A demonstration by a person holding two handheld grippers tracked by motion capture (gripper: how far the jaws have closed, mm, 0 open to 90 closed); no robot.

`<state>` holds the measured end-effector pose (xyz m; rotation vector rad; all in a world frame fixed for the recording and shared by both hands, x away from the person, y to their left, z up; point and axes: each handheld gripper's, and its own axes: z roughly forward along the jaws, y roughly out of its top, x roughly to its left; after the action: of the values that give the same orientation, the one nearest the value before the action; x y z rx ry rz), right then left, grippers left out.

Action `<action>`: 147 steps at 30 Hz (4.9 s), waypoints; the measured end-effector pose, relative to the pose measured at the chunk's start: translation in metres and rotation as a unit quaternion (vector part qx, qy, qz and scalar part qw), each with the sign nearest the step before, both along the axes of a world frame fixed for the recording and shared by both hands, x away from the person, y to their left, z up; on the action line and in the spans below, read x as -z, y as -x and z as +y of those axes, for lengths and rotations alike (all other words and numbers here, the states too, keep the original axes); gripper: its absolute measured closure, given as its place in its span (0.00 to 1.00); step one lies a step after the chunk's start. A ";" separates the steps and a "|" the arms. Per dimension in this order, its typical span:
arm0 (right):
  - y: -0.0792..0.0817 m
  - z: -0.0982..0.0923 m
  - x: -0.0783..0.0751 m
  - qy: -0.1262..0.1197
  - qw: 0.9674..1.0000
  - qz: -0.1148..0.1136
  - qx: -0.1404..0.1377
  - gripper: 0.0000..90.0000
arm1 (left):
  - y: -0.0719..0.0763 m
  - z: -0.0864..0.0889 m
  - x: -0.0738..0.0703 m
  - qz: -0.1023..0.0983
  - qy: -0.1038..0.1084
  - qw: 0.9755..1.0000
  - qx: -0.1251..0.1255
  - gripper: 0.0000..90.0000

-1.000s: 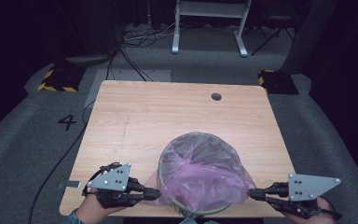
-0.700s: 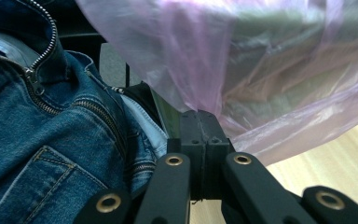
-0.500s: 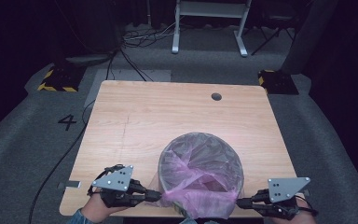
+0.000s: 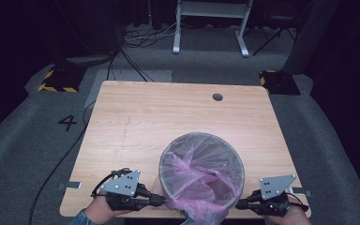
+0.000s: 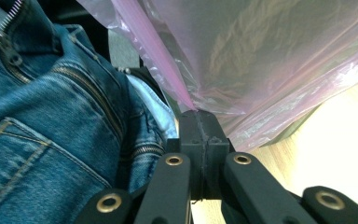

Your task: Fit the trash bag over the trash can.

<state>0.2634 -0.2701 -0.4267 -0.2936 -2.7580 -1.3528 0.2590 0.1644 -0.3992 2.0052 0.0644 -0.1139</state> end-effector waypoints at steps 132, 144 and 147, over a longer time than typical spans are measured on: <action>-0.058 -0.010 0.009 -0.003 0.987 -0.013 0.158 0.99 | -0.070 -0.028 0.052 0.005 -0.106 0.965 -0.241 1.00; -0.059 -0.011 0.018 0.006 0.986 -0.003 0.166 0.72 | -0.069 -0.026 0.052 -0.020 -0.086 0.963 -0.255 0.71; -0.057 -0.016 0.021 0.003 0.983 -0.009 0.185 0.51 | -0.068 -0.016 0.054 -0.014 -0.068 0.962 -0.264 0.54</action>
<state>0.3205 -0.2859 -0.4479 -0.8329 -2.8200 -1.4213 0.3274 0.1482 -0.4537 2.0579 0.5989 0.2676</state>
